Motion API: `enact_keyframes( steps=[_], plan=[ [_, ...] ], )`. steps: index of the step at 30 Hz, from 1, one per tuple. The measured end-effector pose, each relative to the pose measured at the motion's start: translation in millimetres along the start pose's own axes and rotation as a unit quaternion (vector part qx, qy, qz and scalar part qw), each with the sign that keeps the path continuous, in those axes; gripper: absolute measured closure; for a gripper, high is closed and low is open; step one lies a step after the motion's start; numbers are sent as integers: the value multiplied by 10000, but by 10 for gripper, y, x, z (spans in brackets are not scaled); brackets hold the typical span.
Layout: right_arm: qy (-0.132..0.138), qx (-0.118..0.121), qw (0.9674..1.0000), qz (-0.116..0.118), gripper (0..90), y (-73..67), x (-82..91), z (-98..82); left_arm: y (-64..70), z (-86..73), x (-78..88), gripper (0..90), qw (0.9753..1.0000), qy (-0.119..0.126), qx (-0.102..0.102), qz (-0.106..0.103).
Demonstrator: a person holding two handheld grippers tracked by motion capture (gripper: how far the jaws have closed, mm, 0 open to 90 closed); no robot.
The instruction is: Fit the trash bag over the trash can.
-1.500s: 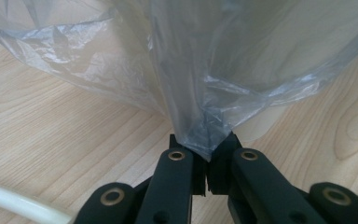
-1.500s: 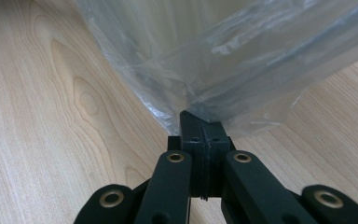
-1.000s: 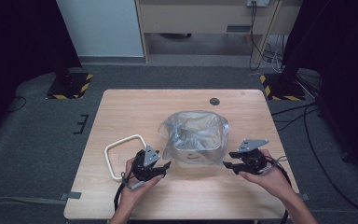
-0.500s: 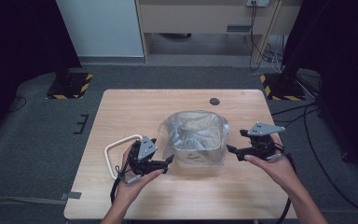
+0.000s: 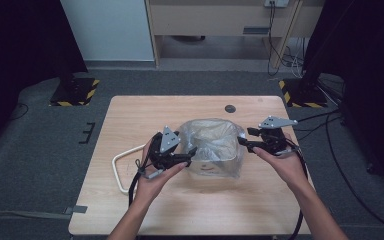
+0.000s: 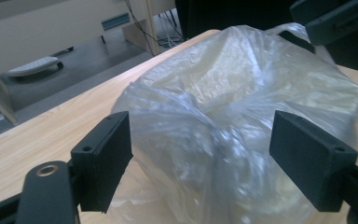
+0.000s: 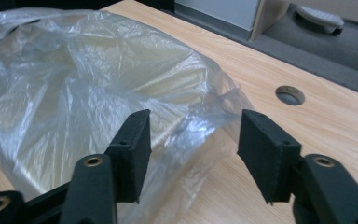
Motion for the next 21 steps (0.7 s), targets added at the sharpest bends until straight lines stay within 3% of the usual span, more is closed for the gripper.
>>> enact_keyframes(
  steps=[3,9,14,21],
  plan=[
    [-72,-54,9999,64,430,32,-56,-14,-26,-4,-18,251,10000,-33,7,50],
    [-112,-171,9996,173,671,83,-35,-46,-59,-17,-37,422,9998,-122,-16,141],
    [-240,-42,9996,158,828,83,-46,-77,-70,-27,6,571,9998,-73,-5,178],
    [-408,66,9991,47,899,49,-111,-105,-128,-27,34,670,9996,-6,53,269]
  ],
)
Point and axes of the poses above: each handheld gripper's, and its own axes: x roughly backward along the jaws, z roughly out of its top, y roughly to its right, the point moved 4 cm from there along -x, roughly forward along the jaws, and after that the axes turned 5 degrees about -y, right-handed, at the moved point
